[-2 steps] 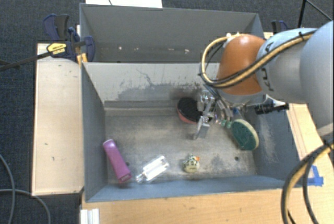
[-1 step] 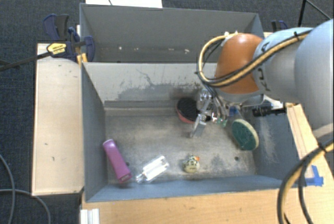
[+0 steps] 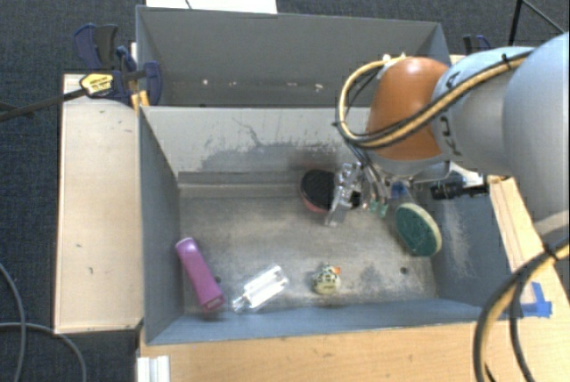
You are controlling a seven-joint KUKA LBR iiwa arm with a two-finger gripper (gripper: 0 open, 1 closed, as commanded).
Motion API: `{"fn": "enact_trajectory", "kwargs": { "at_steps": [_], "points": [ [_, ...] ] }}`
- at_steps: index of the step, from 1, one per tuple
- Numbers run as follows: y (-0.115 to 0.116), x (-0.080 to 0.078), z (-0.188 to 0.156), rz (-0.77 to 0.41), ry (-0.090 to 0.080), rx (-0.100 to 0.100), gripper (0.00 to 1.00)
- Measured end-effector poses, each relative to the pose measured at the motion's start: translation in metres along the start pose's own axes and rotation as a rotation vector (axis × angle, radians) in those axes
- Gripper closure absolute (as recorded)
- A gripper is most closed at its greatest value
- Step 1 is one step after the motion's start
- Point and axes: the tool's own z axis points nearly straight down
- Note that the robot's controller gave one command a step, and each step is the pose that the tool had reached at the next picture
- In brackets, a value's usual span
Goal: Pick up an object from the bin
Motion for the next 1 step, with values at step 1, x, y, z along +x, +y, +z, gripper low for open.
{"fn": "enact_trajectory", "kwargs": {
  "at_steps": [1],
  "points": [
    [0.0156,0.0671,-0.1376,0.027,0.004,0.001,1.0]
  ]
}}
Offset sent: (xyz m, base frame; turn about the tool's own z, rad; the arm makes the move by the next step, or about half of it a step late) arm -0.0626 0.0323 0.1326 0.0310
